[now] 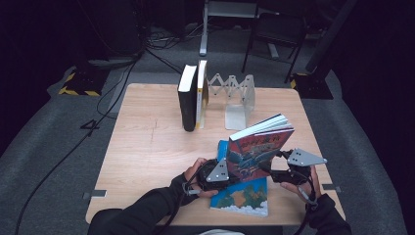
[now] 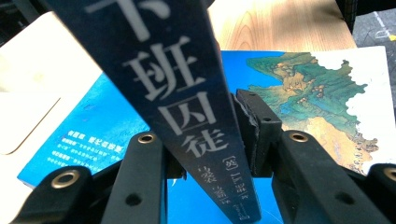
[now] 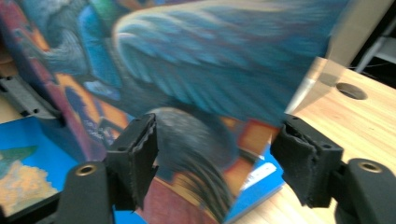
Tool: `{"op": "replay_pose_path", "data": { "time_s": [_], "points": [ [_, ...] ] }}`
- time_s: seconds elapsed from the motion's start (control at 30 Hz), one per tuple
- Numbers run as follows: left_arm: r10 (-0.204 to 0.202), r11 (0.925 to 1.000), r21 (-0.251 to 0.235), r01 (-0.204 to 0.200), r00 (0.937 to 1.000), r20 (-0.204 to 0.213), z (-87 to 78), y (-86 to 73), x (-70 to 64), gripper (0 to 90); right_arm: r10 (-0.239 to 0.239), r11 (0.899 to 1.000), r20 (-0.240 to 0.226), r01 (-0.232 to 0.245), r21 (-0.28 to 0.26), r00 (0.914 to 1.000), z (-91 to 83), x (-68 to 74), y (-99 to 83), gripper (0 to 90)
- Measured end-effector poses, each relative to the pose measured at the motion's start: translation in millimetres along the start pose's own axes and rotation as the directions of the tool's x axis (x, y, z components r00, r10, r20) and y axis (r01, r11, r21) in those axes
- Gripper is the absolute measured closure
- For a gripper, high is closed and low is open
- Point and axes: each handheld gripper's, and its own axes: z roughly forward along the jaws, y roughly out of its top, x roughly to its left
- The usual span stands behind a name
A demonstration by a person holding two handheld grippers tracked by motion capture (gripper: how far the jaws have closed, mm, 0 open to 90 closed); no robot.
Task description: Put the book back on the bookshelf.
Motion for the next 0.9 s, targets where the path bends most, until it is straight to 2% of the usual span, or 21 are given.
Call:
{"op": "replay_pose_path", "data": {
  "time_s": [0.1,0.2,0.3,0.33,0.37,0.4,0.47,0.53,0.6,0.73,0.87,0.9],
  "points": [
    [-0.009,1.0,-0.004,0.009,0.9999,0.008,-0.5,-1.3,1.0,66.1,-0.001,1.0,0.009,0.001,-0.005,1.0,-2.1,-0.3,-0.3,40.0],
    [0.002,1.0,-0.006,-0.002,0.9999,0.01,-0.9,-1.4,0.6,66.2,0.023,0.999,-0.004,-0.023,-0.025,0.9997,-9.1,-4.0,-3.5,48.5],
    [0.01,0.9999,-0.009,-0.01,0.9999,0.013,-1.0,-1.1,-0.3,66.8,0.016,0.999,-0.008,-0.016,-0.031,0.9998,-11.6,-4.0,-5.0,48.3],
    [0.014,0.9999,-0.007,-0.014,0.9998,0.017,-1.3,-0.9,-0.8,66.8,0.012,0.999,-0.009,-0.013,-0.033,0.9999,-11.8,-3.5,-5.3,46.4],
    [0.023,0.9997,-0.008,-0.023,0.9995,0.024,-1.4,-0.6,-1.1,67.0,0.0,1.0,-0.012,0.0,-0.02,0.9999,-9.7,-2.6,-4.4,34.8],
    [0.022,0.9997,-0.008,-0.022,0.9994,0.025,-1.4,-0.7,-0.9,67.1,-0.002,1.0,-0.011,0.001,-0.017,0.9999,-7.9,-2.7,-3.5,32.0],
    [0.008,0.9999,-0.011,-0.008,0.9994,0.033,-1.4,-1.4,-0.3,67.1,0.009,1.0,-0.032,-0.01,-0.02,0.9994,-4.6,-3.4,-1.9,30.1],
    [0.012,0.9998,-0.015,-0.012,0.999,0.042,-1.4,-1.7,0.5,67.1,0.015,1.0,-0.072,-0.016,-0.015,0.9973,-0.1,-4.0,-1.7,27.2],
    [0.018,0.9997,-0.014,-0.017,0.9989,0.042,-1.5,-1.6,0.1,67.1,0.017,1.0,-0.092,-0.018,-0.01,0.9956,3.9,-4.1,-2.3,26.3],
    [0.015,0.9998,-0.015,-0.014,0.9993,0.035,-1.7,-2.1,0.0,66.8,0.021,1.0,-0.091,-0.023,-0.012,0.9957,-0.5,-5.6,-3.2,34.9],
    [0.001,0.9998,-0.021,-0.001,0.9997,0.024,-2.9,-0.8,1.3,65.1,0.01,1.0,-0.062,-0.012,-0.029,0.998,-7.4,-4.5,-6.3,44.7],
    [0.001,0.9998,-0.021,-0.001,0.9997,0.024,-2.9,-0.8,1.3,63.5,0.01,1.0,-0.062,-0.012,-0.029,0.998,-7.4,-4.5,-6.3,44.7]
  ]
}}
